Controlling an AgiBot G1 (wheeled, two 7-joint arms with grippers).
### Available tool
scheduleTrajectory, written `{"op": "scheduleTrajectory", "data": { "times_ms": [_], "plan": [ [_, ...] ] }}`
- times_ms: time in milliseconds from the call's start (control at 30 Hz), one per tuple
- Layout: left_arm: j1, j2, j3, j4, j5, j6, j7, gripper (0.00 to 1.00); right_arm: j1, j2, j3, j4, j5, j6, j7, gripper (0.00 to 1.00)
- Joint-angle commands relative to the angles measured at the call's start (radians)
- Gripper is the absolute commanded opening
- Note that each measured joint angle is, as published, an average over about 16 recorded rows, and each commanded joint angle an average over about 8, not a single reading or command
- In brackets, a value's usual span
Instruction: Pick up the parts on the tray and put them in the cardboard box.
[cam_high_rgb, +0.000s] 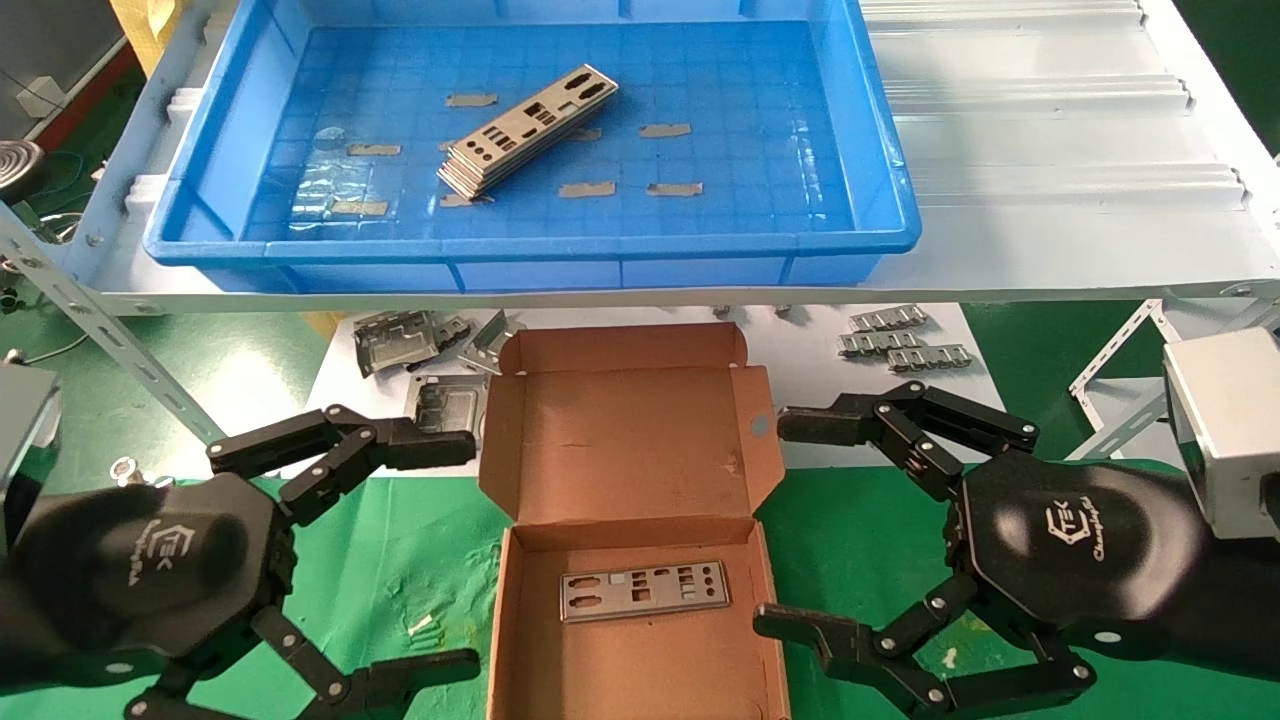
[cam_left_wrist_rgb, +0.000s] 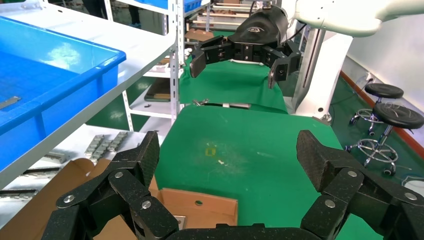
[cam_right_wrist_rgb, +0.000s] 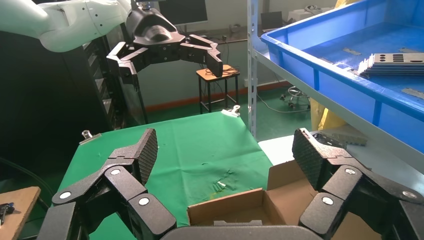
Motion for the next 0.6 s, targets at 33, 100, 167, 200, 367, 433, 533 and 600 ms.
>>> {"op": "scheduleTrajectory", "data": {
  "times_ms": [33, 100, 167, 200, 367, 433, 533, 600],
  "plan": [
    [0.0, 0.0, 0.0, 0.0, 0.0, 0.0, 0.0, 1.0, 0.0, 0.0, 0.0, 0.0, 0.0, 0.0, 0.0, 1.0],
    [0.0, 0.0, 0.0, 0.0, 0.0, 0.0, 0.0, 1.0, 0.0, 0.0, 0.0, 0.0, 0.0, 0.0, 0.0, 1.0],
    [0.0, 0.0, 0.0, 0.001, 0.0, 0.0, 0.0, 1.0, 0.0, 0.0, 0.0, 0.0, 0.0, 0.0, 0.0, 1.0],
    [0.0, 0.0, 0.0, 0.001, 0.0, 0.0, 0.0, 1.0, 0.0, 0.0, 0.0, 0.0, 0.0, 0.0, 0.0, 1.0],
    [-0.001, 0.001, 0.001, 0.001, 0.0, 0.0, 0.001, 1.0, 0.0, 0.0, 0.0, 0.0, 0.0, 0.0, 0.0, 1.0],
    [-0.001, 0.001, 0.001, 0.001, 0.0, 0.0, 0.001, 1.0, 0.0, 0.0, 0.0, 0.0, 0.0, 0.0, 0.0, 1.0],
    [-0.001, 0.001, 0.001, 0.001, 0.0, 0.0, 0.001, 1.0, 0.0, 0.0, 0.0, 0.0, 0.0, 0.0, 0.0, 1.0],
    [-0.001, 0.001, 0.001, 0.002, 0.0, 0.0, 0.001, 1.0, 0.0, 0.0, 0.0, 0.0, 0.0, 0.0, 0.0, 1.0]
  ]
}}
